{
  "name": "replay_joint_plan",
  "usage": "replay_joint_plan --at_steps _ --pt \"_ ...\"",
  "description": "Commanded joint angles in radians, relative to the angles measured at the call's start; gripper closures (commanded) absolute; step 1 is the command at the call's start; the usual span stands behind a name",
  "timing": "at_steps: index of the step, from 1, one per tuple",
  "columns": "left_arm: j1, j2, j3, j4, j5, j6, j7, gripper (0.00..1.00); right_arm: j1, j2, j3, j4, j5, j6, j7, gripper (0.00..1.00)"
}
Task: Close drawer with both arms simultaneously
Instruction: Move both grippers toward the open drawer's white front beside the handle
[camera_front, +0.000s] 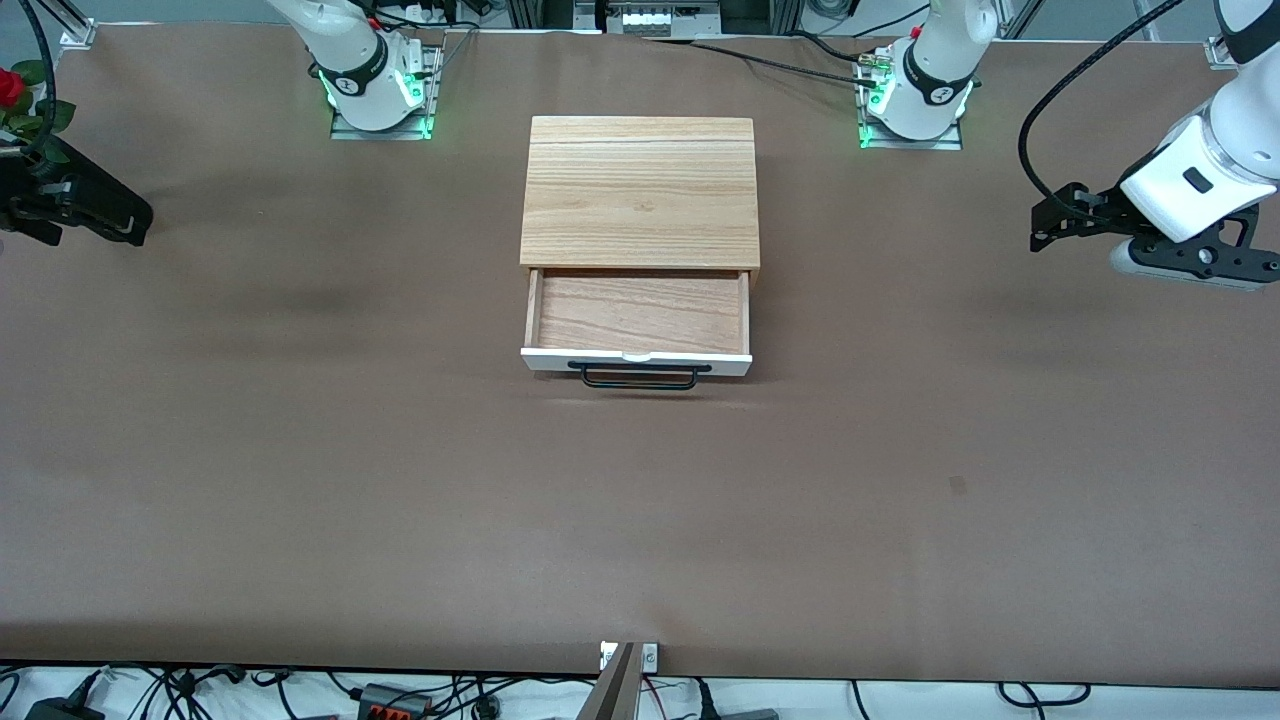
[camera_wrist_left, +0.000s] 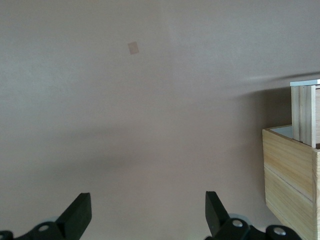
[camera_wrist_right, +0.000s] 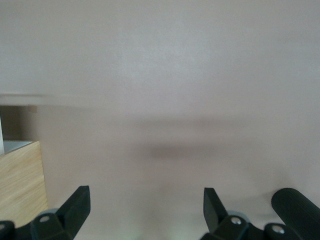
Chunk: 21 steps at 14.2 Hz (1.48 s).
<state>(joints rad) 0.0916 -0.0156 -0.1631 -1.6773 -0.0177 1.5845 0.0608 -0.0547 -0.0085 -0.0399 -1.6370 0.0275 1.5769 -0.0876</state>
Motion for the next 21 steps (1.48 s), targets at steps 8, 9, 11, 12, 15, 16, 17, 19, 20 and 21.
replay_joint_plan --at_steps 8,9,11,12,15,16,17,19,20,21 --pt "-0.022 0.075 -0.01 0.082 -0.021 0.005 -0.016 0.0 0.003 -0.001 0.002 0.009 0.0 -0.018 0.002 0.0" --pt "-0.041 0.088 -0.01 0.087 -0.019 0.009 -0.044 0.0 0.003 -0.001 0.002 0.011 0.002 -0.031 0.003 0.0" --pt "-0.079 0.129 -0.012 0.09 -0.021 0.017 -0.122 0.0 0.004 0.007 0.003 0.005 0.003 -0.038 -0.003 0.0" --pt "-0.114 0.149 -0.012 0.096 -0.021 0.023 -0.134 0.0 0.022 0.027 0.005 0.003 0.008 -0.078 -0.004 0.0" --pt "-0.159 0.27 -0.01 0.209 -0.021 0.037 -0.138 0.0 0.09 0.051 0.008 0.0 0.017 -0.146 -0.001 0.0" --pt "-0.174 0.307 -0.01 0.231 -0.03 0.037 -0.138 0.0 0.125 0.079 0.008 0.002 0.019 -0.147 0.0 0.0" --pt "-0.188 0.337 -0.01 0.237 -0.05 0.04 -0.138 0.0 0.157 0.105 0.008 0.003 0.031 -0.146 0.002 0.0" --pt "-0.2 0.382 -0.012 0.255 -0.059 0.092 -0.147 0.0 0.206 0.154 0.008 0.005 0.103 -0.118 0.012 0.0" --pt "-0.213 0.41 -0.01 0.257 -0.068 0.112 -0.153 0.0 0.216 0.186 0.008 0.003 0.142 -0.076 0.012 0.0" --pt "-0.231 0.431 -0.01 0.257 -0.09 0.133 -0.157 0.0 0.223 0.211 0.008 0.0 0.187 -0.036 0.012 0.0"
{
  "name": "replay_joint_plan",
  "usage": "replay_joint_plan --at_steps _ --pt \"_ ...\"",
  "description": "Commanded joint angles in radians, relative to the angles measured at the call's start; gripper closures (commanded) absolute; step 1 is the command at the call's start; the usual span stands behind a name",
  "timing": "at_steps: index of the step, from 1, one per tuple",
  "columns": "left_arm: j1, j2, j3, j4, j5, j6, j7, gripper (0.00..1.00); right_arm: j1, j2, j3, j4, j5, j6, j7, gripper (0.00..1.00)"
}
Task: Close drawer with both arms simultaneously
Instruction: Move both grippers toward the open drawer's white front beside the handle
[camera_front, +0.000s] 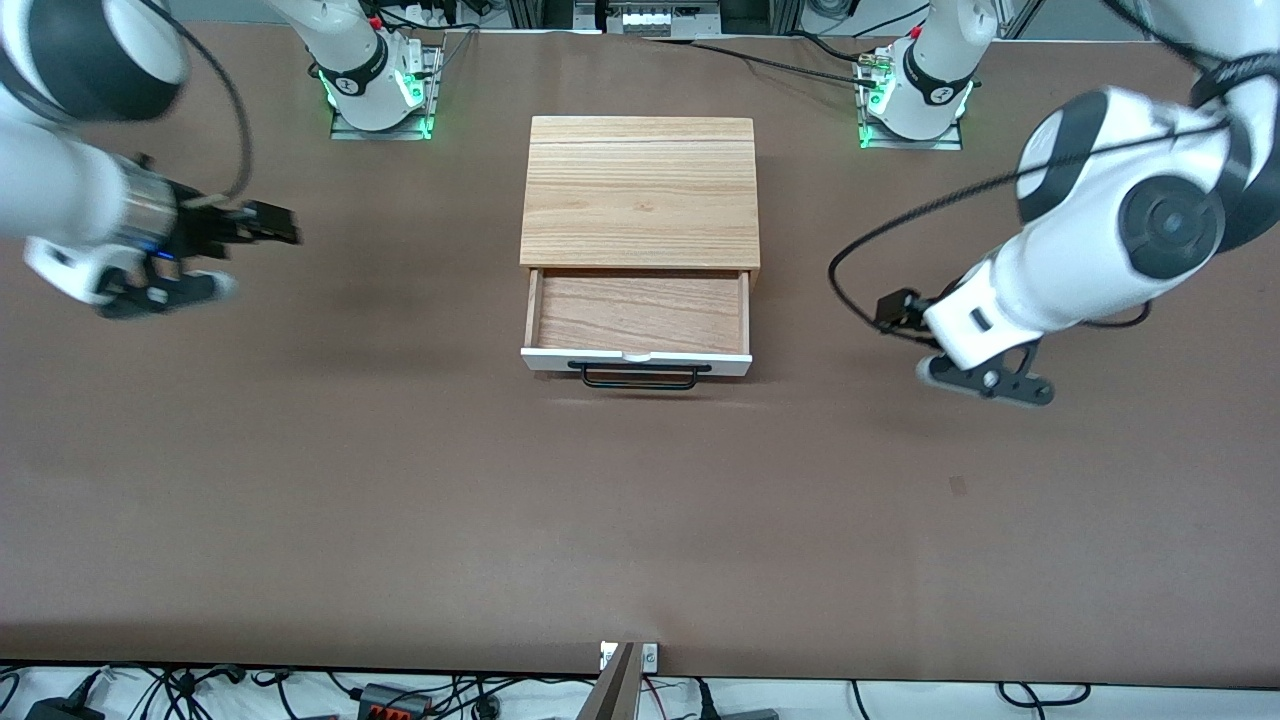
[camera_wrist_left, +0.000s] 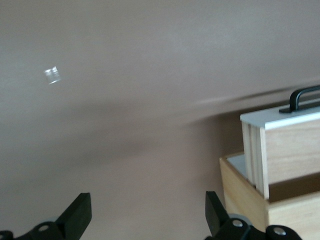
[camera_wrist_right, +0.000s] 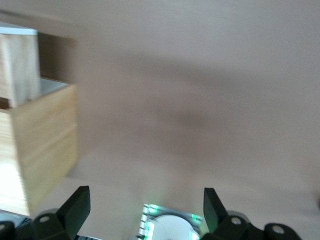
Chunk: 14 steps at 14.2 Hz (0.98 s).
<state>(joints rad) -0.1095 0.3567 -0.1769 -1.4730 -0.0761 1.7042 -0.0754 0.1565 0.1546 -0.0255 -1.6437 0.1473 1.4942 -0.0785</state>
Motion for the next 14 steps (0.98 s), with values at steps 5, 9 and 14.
replay_joint_plan --at_steps 5,9,14 --pt "-0.099 0.168 0.004 0.054 -0.044 0.147 -0.03 0.0 0.06 0.178 -0.007 0.007 0.25 0.253 0.002 0.0" --pt "-0.16 0.223 0.004 0.054 -0.063 0.234 -0.134 0.0 0.126 0.276 -0.007 0.007 0.383 0.455 0.002 0.0" --pt "-0.189 0.272 0.004 0.054 -0.064 0.284 -0.156 0.0 0.228 0.342 -0.007 -0.007 0.487 0.626 0.003 0.0"
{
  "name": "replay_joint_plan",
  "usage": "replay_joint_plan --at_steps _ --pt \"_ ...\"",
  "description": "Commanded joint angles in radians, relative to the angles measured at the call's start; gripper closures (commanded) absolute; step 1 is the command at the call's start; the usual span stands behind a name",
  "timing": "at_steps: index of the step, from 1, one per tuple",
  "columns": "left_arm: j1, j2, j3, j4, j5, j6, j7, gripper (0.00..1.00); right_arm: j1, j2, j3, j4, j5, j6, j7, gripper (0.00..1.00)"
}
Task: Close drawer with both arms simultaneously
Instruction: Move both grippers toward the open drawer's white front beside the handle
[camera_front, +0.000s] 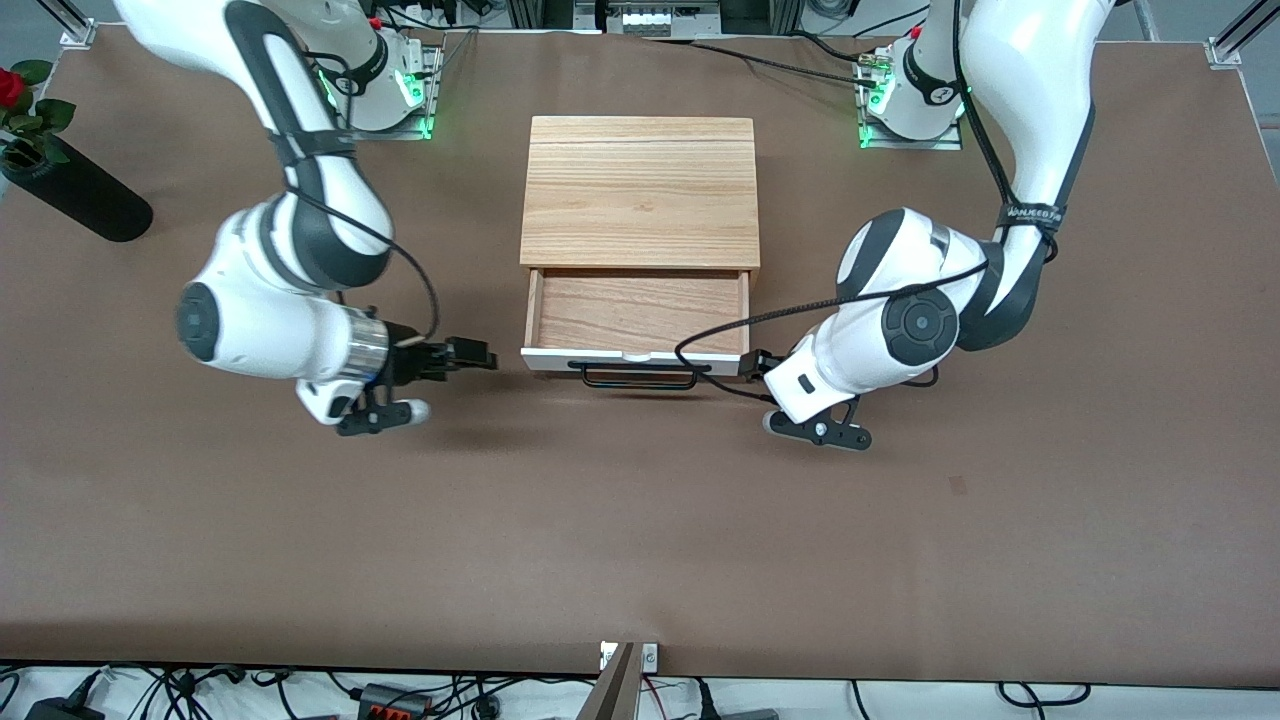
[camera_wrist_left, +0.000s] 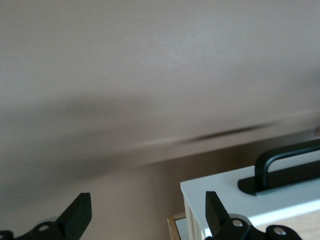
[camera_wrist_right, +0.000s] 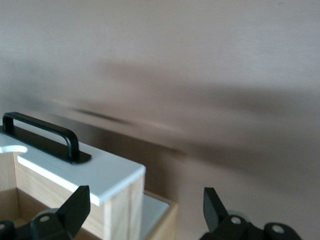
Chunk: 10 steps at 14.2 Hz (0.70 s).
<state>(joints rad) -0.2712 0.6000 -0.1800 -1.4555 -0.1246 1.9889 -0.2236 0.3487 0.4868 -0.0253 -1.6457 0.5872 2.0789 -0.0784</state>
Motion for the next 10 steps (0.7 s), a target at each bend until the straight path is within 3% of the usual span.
replay_joint_plan --at_steps 1,10 --pt "-0.032 0.033 0.007 0.037 -0.015 0.005 -0.008 0.0 0.051 0.022 -0.007 -0.009 0.089 0.062 -0.001 0.0" --pt "-0.036 0.044 0.005 0.032 -0.013 0.016 -0.008 0.0 0.119 0.048 -0.007 -0.017 0.111 0.152 -0.011 0.0"
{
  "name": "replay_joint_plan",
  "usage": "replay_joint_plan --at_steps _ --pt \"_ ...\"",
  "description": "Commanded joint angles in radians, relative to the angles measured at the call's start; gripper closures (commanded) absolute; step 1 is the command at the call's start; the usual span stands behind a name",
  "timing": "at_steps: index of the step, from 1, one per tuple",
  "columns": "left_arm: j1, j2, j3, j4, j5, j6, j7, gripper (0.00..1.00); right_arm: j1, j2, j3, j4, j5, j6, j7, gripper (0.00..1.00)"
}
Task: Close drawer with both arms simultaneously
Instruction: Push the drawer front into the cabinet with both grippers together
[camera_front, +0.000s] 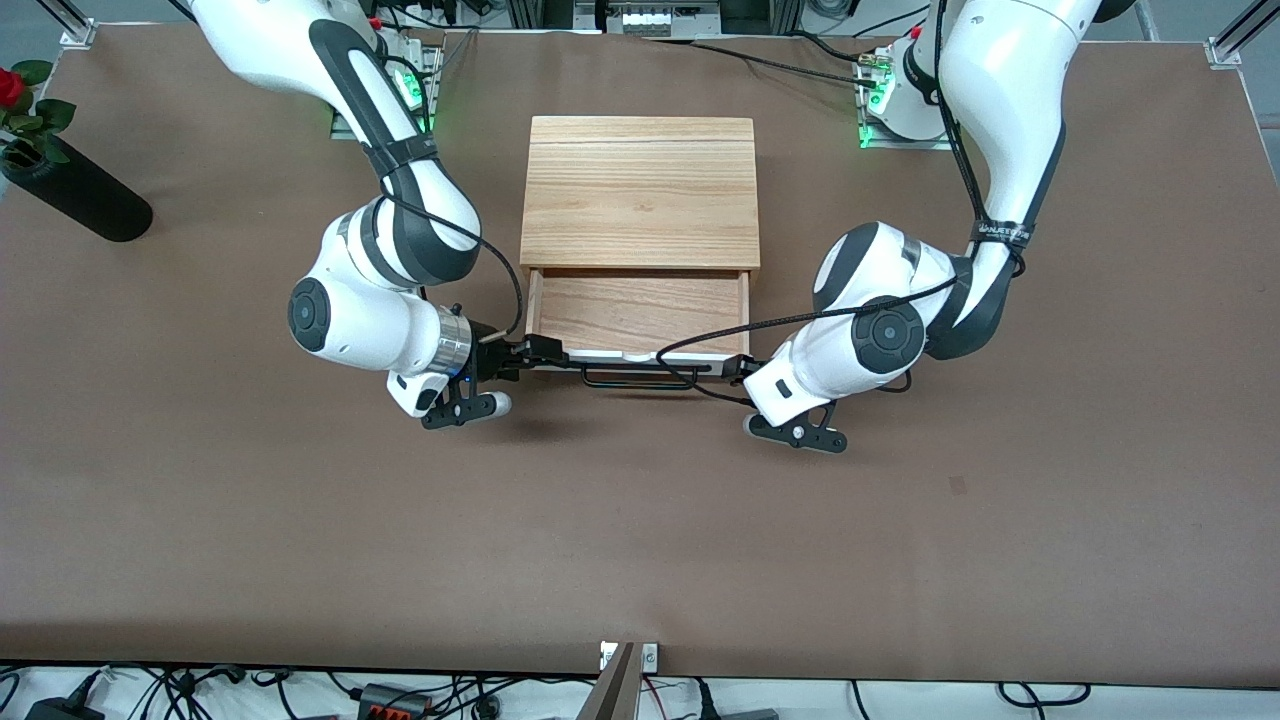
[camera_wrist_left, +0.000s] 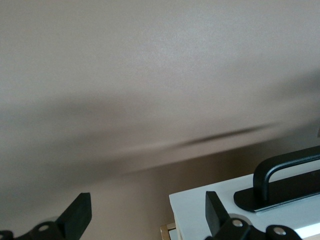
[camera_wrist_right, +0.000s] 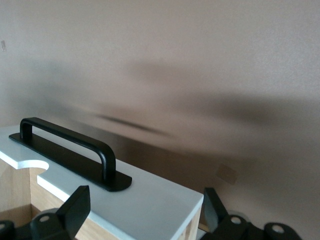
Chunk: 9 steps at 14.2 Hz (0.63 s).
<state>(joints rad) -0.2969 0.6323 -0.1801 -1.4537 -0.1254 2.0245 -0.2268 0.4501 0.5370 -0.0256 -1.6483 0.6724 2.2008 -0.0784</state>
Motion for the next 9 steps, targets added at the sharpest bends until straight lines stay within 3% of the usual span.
replay_joint_plan --at_steps 1,9 --pt "-0.016 0.012 0.005 0.029 -0.013 -0.024 -0.005 0.0 0.019 0.004 -0.007 -0.015 0.026 0.046 -0.012 0.0" --pt "-0.019 -0.005 -0.002 0.016 -0.016 -0.135 -0.005 0.0 0.022 0.012 -0.005 -0.045 0.026 0.08 -0.012 0.0"
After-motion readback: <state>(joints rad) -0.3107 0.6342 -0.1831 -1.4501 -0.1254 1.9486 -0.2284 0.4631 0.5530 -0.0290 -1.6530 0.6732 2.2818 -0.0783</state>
